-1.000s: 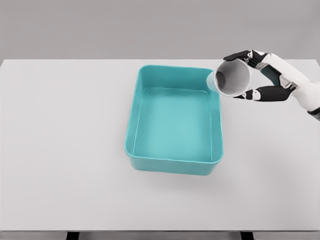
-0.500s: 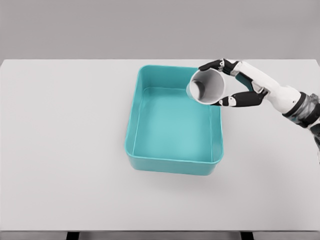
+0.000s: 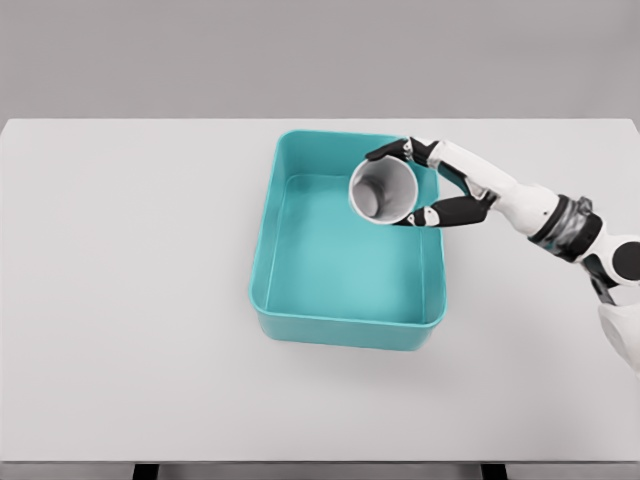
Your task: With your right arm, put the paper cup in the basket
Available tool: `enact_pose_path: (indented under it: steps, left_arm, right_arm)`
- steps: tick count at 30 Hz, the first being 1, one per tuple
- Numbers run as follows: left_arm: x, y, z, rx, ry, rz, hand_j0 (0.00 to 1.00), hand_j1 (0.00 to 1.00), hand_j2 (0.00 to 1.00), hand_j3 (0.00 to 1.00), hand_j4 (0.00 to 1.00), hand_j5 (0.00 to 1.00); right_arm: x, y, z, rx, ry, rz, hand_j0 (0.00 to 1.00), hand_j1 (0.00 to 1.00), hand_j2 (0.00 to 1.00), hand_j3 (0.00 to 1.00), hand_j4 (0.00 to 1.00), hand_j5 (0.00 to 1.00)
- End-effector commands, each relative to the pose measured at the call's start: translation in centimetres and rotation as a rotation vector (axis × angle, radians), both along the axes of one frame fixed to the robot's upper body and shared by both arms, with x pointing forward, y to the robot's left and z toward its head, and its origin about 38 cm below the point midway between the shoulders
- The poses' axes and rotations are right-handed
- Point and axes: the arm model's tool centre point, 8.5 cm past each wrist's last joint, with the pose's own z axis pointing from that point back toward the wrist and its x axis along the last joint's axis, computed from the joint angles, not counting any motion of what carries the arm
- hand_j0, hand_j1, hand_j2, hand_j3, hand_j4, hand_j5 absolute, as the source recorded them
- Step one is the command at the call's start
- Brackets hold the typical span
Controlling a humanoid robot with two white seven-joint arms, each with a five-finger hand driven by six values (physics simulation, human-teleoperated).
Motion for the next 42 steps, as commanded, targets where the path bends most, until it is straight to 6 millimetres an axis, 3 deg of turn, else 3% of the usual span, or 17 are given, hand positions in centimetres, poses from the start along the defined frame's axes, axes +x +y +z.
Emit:
enact_pose_path:
  steps: [1,16,25,29,30,42]
  left_arm:
    - [0.0,0.0,0.0,0.0,0.0,0.0,1.0,1.0,1.0,1.0,1.0,1.0]
    - [0.0,0.0,0.0,0.0,0.0,0.0,1.0,1.0,1.0,1.0,1.0,1.0]
    - [0.0,0.0,0.0,0.0,0.0,0.0,1.0,1.0,1.0,1.0,1.0,1.0]
    - [0.1,0.0,0.0,0.001,-0.001,0.0,1.0,1.0,1.0,1.0,1.0,1.0]
    - [0.0,0.0,0.0,0.0,0.0,0.0,1.0,1.0,1.0,1.0,1.0,1.0]
    - [0.0,0.0,0.0,0.0,0.0,0.0,1.0,1.0,1.0,1.0,1.0,1.0]
  right_arm:
    - [0.2,0.0,-0.5,-0.006,0.012,-0.006,0.75,0.75,0.75,0.75,0.75,0.75]
    - [0.8,1.4,-2.6,-0.067,0.034,-0.006,0.75,0.75,0.75,0.75,0.75,0.75]
    - [1.4,3.0,-3.6,-0.329,-0.013,-0.052,0.75,0.75,0.75,0.75,0.75,0.75]
    - [1.4,3.9,-2.1,-0.438,-0.077,-0.085,0.78,0.78,0.78,0.78,0.78,0.78]
    - [1.3,4.2,-1.5,-0.434,-0.081,-0.087,1.0,1.0,1.0,1.0,1.0,1.0]
    - [0.9,5.1,0.0,-0.431,-0.123,-0.07,1.0,1.0,1.0,1.0,1.0,1.0]
